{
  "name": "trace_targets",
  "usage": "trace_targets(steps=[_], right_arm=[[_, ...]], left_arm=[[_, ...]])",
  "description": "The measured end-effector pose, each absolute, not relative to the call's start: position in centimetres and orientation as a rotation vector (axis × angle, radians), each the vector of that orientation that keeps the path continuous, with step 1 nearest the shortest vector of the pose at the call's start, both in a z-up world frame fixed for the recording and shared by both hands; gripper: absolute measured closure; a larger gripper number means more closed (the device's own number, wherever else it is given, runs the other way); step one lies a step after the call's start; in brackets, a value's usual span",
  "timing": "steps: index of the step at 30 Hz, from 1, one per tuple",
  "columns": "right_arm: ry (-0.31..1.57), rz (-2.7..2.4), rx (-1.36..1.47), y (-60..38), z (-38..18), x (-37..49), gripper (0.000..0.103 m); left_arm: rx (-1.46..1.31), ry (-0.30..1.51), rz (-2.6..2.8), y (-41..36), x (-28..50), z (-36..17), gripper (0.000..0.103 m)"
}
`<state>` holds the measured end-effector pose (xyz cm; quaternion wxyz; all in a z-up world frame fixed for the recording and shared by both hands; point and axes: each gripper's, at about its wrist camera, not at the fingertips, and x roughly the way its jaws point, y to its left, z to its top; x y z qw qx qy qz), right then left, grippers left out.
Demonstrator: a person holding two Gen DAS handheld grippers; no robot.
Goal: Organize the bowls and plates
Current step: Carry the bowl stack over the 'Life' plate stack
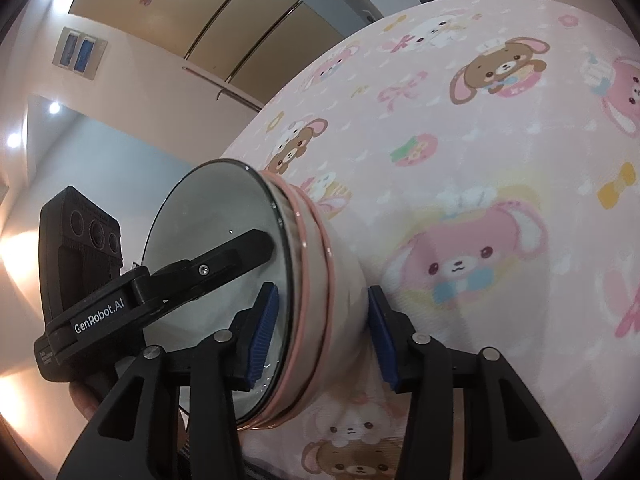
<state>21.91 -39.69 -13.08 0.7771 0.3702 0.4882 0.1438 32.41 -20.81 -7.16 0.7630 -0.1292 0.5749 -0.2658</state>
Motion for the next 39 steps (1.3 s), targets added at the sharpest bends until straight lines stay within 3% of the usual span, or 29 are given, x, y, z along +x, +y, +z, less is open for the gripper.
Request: trace_targets(steps=[6, 12, 25, 39], right_arm=[[1.072, 0.318, 0.869, -40.7, -13.3, 21.8, 0.065], [1.103, 0.308, 0.863, -40.4, -12.8, 21.9, 0.066], [1.128, 0.313, 0.865, -38.7, -7.9, 22.4, 0.066], [1.136, 0.419, 0.769, -29.7, -2.5, 24.2, 0.066]], left_arm=[[-0.265, 1.287, -0.543, -20.3, 31.7, -6.6, 0.068], [-0.248, 1.318, -0.528, -19.8, 30.5, -6.2, 0.072], [-0.257, 1.235, -0.502, -17.4, 28.8, -0.8, 0.072], [-0.322, 1.147, -0.38, -7.5, 27.1, 4.2, 0.071]])
